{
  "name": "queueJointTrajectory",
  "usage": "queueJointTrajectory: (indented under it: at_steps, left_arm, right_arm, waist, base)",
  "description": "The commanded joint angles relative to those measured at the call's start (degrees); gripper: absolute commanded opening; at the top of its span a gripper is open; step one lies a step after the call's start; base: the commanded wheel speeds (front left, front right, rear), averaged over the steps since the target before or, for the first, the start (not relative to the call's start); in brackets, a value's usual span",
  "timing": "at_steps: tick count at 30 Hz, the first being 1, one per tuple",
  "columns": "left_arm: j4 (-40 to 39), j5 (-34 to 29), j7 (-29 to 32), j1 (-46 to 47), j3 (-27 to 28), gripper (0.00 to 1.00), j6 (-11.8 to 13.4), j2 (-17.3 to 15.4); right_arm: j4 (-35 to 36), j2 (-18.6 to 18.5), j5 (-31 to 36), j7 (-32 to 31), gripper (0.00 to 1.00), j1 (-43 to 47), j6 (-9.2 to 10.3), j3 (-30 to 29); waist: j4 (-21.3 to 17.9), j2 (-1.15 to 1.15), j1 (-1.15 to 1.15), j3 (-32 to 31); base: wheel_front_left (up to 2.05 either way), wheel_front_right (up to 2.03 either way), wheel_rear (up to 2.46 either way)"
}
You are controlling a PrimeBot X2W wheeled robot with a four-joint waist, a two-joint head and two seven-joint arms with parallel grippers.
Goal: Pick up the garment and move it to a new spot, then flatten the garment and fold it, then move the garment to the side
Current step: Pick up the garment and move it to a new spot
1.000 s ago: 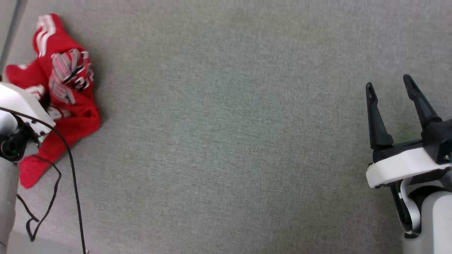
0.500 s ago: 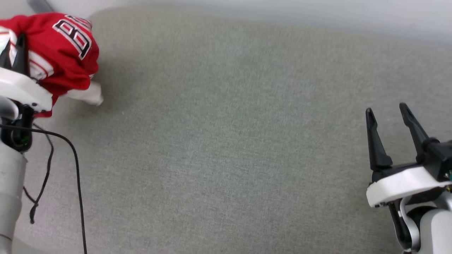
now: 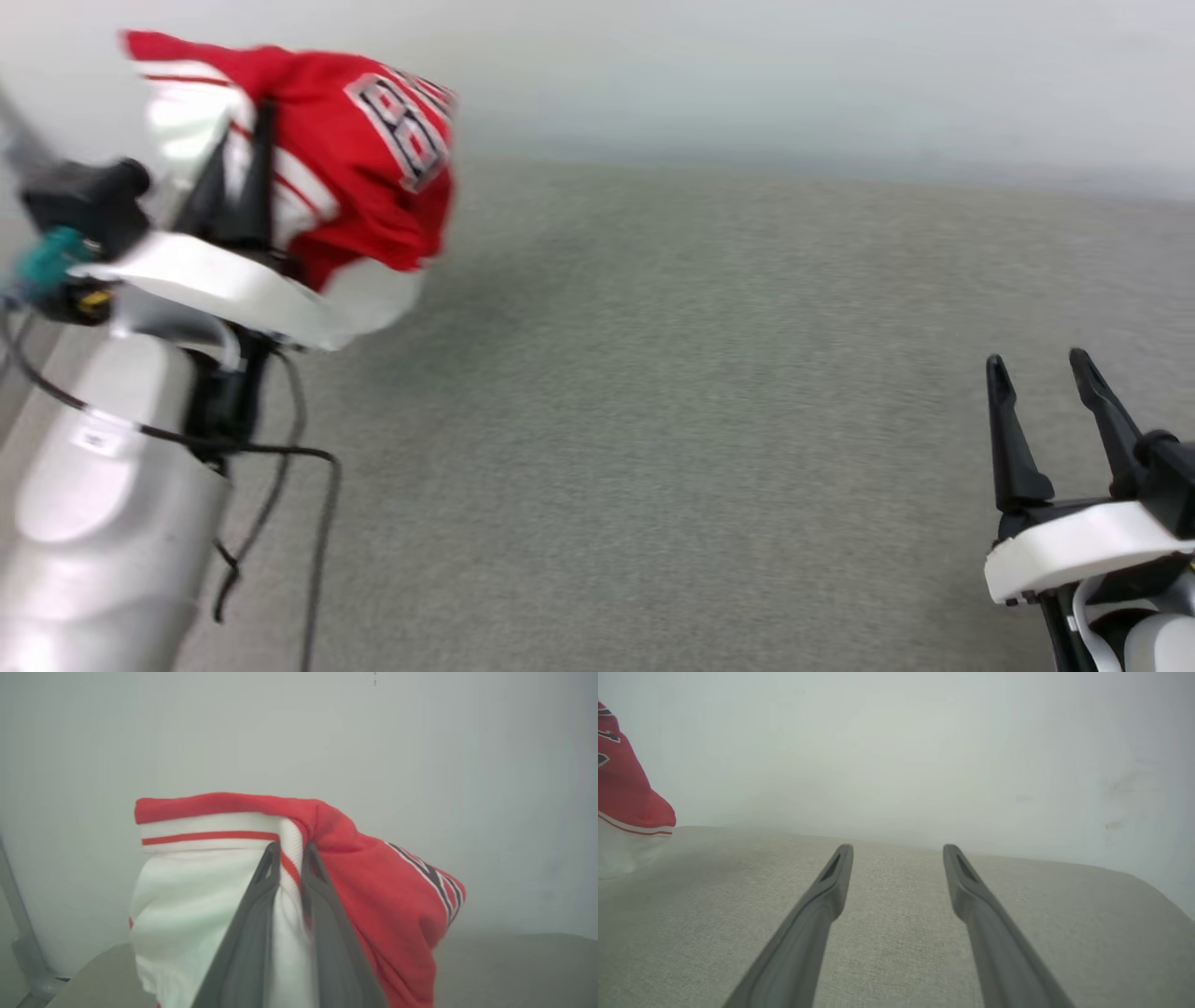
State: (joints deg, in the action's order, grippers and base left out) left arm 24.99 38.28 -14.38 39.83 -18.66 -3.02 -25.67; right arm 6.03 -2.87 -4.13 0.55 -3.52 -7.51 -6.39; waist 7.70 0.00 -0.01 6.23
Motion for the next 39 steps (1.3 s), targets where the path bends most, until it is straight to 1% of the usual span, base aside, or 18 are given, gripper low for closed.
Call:
queueJointTrajectory:
  at_steps: [1,6,11,17,21,24,25,26,27,31,35,39]
  left_arm:
    - [-2.43,-0.15,0.36,-1.86,-0.76,0.00,0.46,0.81]
    - [-9.80,-0.70,2.78,-5.96,-5.14,0.00,1.23,4.18]
    - [-13.49,-1.43,6.00,-9.40,-11.27,0.00,0.26,7.52]
    - [-12.55,-1.81,9.50,-14.07,-19.16,0.00,-1.71,10.63]
    - [-10.56,-2.22,10.82,-16.80,-23.84,0.00,-2.92,11.07]
    - [-9.44,-2.64,10.41,-17.64,-26.26,0.00,-3.45,11.03]
    - [-9.24,-2.78,10.01,-17.73,-26.74,0.31,-3.57,11.09]
    - [-9.04,-2.87,9.66,-17.70,-27.09,0.76,-3.72,11.16]
    - [-9.04,-3.17,8.90,-17.35,-27.33,1.00,-3.81,11.16]
    - [-9.95,-4.01,5.74,-16.11,-27.19,1.00,-3.77,11.63]
    - [-11.18,-5.10,2.85,-15.78,-25.80,1.00,-1.98,11.34]
    - [-12.75,-6.26,0.59,-16.49,-23.07,1.00,0.81,10.65]
  right_arm:
    - [0.29,0.00,-0.20,0.08,1.00,0.96,0.04,0.00]
    - [0.84,-0.01,-0.73,-0.28,1.00,2.12,0.04,-0.30]
    - [1.33,-0.01,-1.11,-0.09,1.00,2.29,0.04,-0.26]
    - [1.88,-0.01,-1.57,0.42,1.00,1.46,0.04,0.06]
    - [1.98,0.00,-1.59,0.86,1.00,1.13,0.04,-0.15]
    - [1.90,0.00,-1.31,0.90,1.00,0.80,0.04,-0.40]
    - [1.84,0.00,-1.16,0.88,1.00,0.65,0.04,-0.45]
    - [1.89,-0.01,-1.08,0.81,1.00,0.53,0.04,-0.54]
    - [1.81,0.00,-0.95,0.76,1.00,0.53,0.04,-0.59]
    - [1.68,-0.03,-0.30,0.31,1.00,0.88,0.04,-0.85]
    - [1.82,-0.01,0.20,-0.40,1.00,1.89,0.04,-0.63]
    - [1.98,-0.01,0.38,-1.09,1.00,2.74,0.04,-0.60]
  waist:
    - [-3.29,0.00,0.01,-1.73]
    - [-7.35,0.00,0.01,-1.66]
    - [-10.81,0.00,0.01,-0.05]
    - [-13.27,0.00,0.01,3.21]
    - [-13.54,0.00,0.01,5.11]
    - [-13.02,0.00,0.01,5.68]
    - [-12.65,0.00,0.01,5.66]
    - [-12.22,0.00,0.01,5.60]
    - [-11.75,0.00,0.01,5.33]
    - [-9.55,0.00,0.01,3.50]
    - [-7.53,0.00,0.01,1.13]
    - [-5.93,0.00,0.01,-0.94]
  base:
    - [0.00,0.00,0.00]
    - [0.00,0.00,0.00]
    - [0.00,0.00,0.00]
    - [0.00,0.00,0.00]
    - [0.00,0.00,0.00]
    - [0.00,0.00,0.00]
    - [0.00,0.00,0.00]
    - [0.00,0.00,0.00]
    - [0.00,0.00,0.00]
    - [0.00,0.00,0.00]
    - [0.00,0.00,0.00]
    - [0.00,0.00,0.00]
